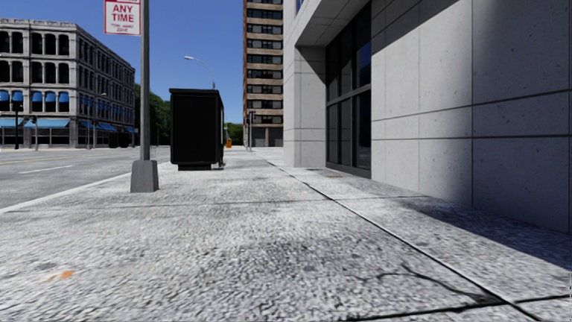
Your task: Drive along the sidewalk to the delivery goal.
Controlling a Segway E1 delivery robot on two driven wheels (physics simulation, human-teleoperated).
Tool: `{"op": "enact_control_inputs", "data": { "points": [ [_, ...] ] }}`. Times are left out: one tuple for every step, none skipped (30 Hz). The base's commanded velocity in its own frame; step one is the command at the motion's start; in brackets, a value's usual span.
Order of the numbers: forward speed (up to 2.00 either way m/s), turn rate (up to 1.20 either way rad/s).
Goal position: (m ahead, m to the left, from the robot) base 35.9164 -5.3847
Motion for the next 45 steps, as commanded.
{"op": "enact_control_inputs", "data": {
  "points": [
    [2.0,0.27],
    [2.0,0.27],
    [2.0,0.27],
    [2.0,0.27],
    [2.0,0.27],
    [2.0,0.27],
    [2.0,0.27],
    [2.0,0.27],
    [2.0,0.27],
    [2.0,0.27],
    [2.0,0.27],
    [2.0,0.27],
    [2.0,0.27],
    [2.0,0.27],
    [2.0,0.21],
    [2.0,0.1],
    [2.0,0.1],
    [2.0,0.0],
    [2.0,0.0],
    [2.0,0.0],
    [2.0,0.0],
    [2.0,0.0],
    [2.0,0.0],
    [2.0,0.0],
    [2.0,0.0],
    [2.0,0.0],
    [2.0,0.0],
    [2.0,0.0],
    [2.0,0.0],
    [2.0,0.0],
    [2.0,0.0],
    [2.0,0.0],
    [2.0,0.0],
    [2.0,0.0],
    [2.0,0.0],
    [2.0,0.0],
    [2.0,0.0],
    [2.0,0.0],
    [2.0,0.0],
    [2.0,0.0],
    [2.0,0.0],
    [2.0,0.0],
    [2.0,0.0],
    [2.0,0.0],
    [2.0,0.0]
  ]
}}
